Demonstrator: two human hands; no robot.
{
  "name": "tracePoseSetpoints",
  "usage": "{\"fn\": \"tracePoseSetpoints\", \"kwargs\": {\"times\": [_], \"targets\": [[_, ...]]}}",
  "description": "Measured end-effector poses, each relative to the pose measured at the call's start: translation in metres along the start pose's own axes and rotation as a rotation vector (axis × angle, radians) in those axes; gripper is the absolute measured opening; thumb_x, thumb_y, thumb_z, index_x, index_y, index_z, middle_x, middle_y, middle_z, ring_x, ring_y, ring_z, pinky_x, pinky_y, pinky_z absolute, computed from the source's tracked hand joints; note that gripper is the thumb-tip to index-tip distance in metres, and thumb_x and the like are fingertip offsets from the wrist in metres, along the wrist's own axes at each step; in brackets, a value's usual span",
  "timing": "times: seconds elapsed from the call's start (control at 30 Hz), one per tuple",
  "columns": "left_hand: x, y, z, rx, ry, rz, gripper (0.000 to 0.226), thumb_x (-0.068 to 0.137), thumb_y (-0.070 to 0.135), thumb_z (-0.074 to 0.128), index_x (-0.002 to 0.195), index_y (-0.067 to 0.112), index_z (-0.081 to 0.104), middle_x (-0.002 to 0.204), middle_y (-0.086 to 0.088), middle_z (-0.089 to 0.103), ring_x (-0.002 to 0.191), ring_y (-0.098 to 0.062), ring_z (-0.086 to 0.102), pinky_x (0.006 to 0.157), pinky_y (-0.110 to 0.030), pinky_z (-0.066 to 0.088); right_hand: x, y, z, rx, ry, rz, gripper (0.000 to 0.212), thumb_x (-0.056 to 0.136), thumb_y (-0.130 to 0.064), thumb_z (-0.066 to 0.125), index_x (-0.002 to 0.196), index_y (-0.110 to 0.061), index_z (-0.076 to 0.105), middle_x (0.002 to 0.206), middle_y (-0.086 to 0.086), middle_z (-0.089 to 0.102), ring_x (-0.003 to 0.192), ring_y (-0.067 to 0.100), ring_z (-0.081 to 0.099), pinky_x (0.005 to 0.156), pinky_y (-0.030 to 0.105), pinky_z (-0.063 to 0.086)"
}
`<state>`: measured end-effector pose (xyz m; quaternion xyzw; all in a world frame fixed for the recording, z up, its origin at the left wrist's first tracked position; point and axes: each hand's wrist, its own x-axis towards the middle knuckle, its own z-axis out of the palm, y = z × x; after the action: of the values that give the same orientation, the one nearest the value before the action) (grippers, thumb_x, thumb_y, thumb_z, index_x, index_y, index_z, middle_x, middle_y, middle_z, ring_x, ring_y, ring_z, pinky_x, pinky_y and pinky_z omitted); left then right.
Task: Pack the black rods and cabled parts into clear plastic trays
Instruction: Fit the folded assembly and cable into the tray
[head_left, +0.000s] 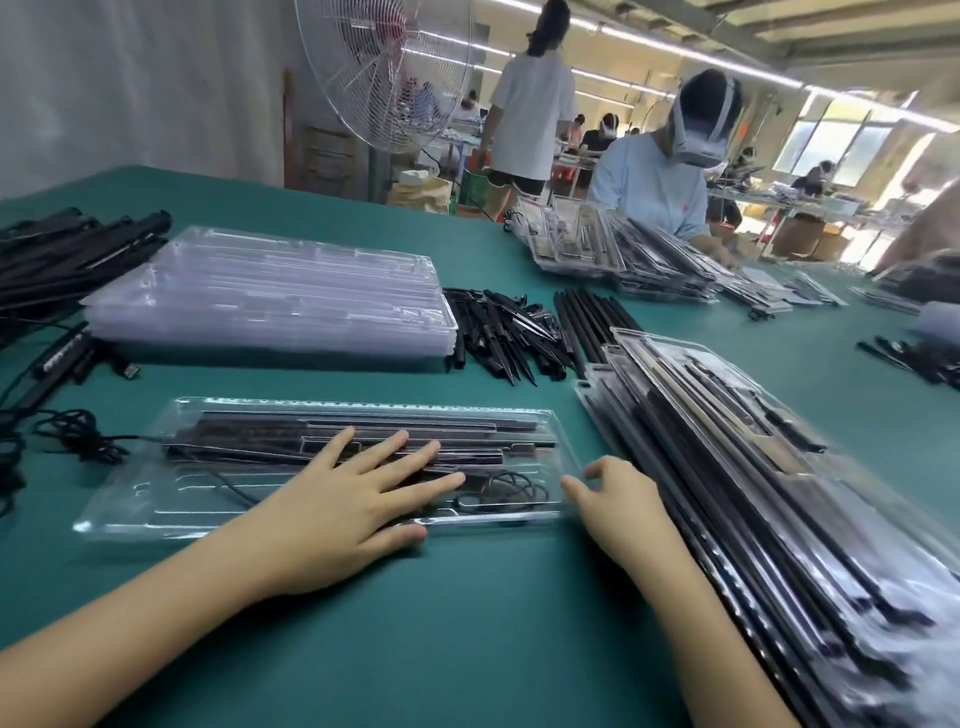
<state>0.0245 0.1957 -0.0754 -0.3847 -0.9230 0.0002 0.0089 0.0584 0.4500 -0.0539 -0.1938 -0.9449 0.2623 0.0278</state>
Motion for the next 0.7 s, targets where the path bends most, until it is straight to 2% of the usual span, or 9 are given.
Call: {"fn": "tracePoseSetpoints", "kwargs": {"times": [0.1,0.17,0.23,0.3,0.33,0.4,0.53,0.63,0.7], "targets": [[-0.005,-0.006,0.000,0.034,-0.040,-0.011,0.055,0.071,0.070,-0.022,0.124,0.063,-0.035,0.142,0.030,-0.036,0.132,-0.006,-0.038,0.106,-0.036,-0.027,0.007,0.003,-0.003,0.338,-0.148,0.071,0.026,0.086,-0.020,0.065,0.095,0.004,0.059,0.068,0.015,0.060,0.049,0.020,0.049,0.044,0.024,0.037],[-0.010,-0.007,-0.001,0.029,-0.029,-0.033,0.061,0.067,0.071,-0.031,0.127,0.062,-0.032,0.144,0.028,-0.033,0.135,-0.009,-0.035,0.107,-0.036,-0.026,0.011,0.006,-0.007,0.506,-0.261,0.096,0.020,0.087,-0.014,0.066,0.087,0.005,0.061,0.056,0.009,0.054,0.041,0.014,0.040,0.036,0.019,0.029],[-0.014,-0.009,-0.005,0.119,0.030,-0.007,0.062,0.081,0.065,-0.025,0.140,0.060,-0.006,0.155,0.021,-0.004,0.146,-0.018,-0.002,0.115,-0.045,-0.001,0.011,0.006,-0.010,0.632,-0.342,0.102,0.014,0.087,-0.010,0.065,0.082,0.002,0.060,0.050,0.004,0.050,0.039,0.012,0.042,0.035,0.018,0.032],[-0.017,-0.012,-0.012,0.193,0.064,-0.029,0.057,0.098,0.051,-0.002,0.144,0.042,0.031,0.146,0.009,0.042,0.131,-0.025,0.044,0.102,-0.049,0.040,0.009,0.001,-0.010,0.742,-0.379,0.125,0.010,0.086,-0.005,0.065,0.081,-0.001,0.057,0.054,0.005,0.056,0.039,0.009,0.047,0.039,0.018,0.042],[-0.018,-0.018,-0.010,0.190,0.099,-0.030,0.054,0.101,0.046,0.004,0.142,0.035,0.037,0.139,0.005,0.050,0.123,-0.026,0.051,0.098,-0.047,0.043,0.009,-0.004,-0.010,0.780,-0.388,0.133,0.011,0.085,-0.003,0.065,0.080,-0.003,0.056,0.057,0.005,0.059,0.040,0.008,0.050,0.045,0.020,0.048],[-0.021,-0.031,-0.005,0.207,0.174,-0.011,0.050,0.102,0.044,0.007,0.142,0.031,0.035,0.138,0.001,0.050,0.124,-0.029,0.050,0.100,-0.047,0.029,0.009,-0.017,-0.007,0.843,-0.396,0.133,0.012,0.085,0.001,0.063,0.079,-0.004,0.054,0.057,0.003,0.060,0.040,0.008,0.052,0.055,0.026,0.055],[-0.024,-0.056,-0.005,0.238,0.228,-0.060,0.049,0.102,0.043,0.007,0.147,0.032,0.025,0.139,0.000,0.048,0.128,-0.027,0.046,0.099,-0.043,0.026,0.010,-0.050,0.004,0.992,-0.440,0.169,0.016,0.089,0.009,0.051,0.079,-0.002,0.052,0.064,0.007,0.055,0.032,0.004,0.050,0.058,0.026,0.049],[-0.027,-0.057,-0.007,0.229,0.194,-0.121,0.049,0.102,0.042,0.005,0.141,0.030,0.034,0.133,-0.001,0.056,0.118,-0.032,0.055,0.100,-0.047,0.036,0.016,-0.063,0.011,0.985,-0.446,0.193,0.020,0.092,0.002,0.052,0.073,-0.003,0.054,0.065,0.006,0.052,0.029,0.002,0.042,0.051,0.020,0.041],[-0.029,-0.055,-0.011,0.226,0.154,-0.147,0.052,0.102,0.042,0.005,0.138,0.030,0.040,0.130,-0.001,0.059,0.115,-0.030,0.058,0.090,-0.051,0.048,0.022,-0.066,0.011,0.945,-0.451,0.221,0.020,0.091,-0.004,0.056,0.071,-0.005,0.054,0.061,0.003,0.053,0.031,0.003,0.037,0.047,0.018,0.038]]}}
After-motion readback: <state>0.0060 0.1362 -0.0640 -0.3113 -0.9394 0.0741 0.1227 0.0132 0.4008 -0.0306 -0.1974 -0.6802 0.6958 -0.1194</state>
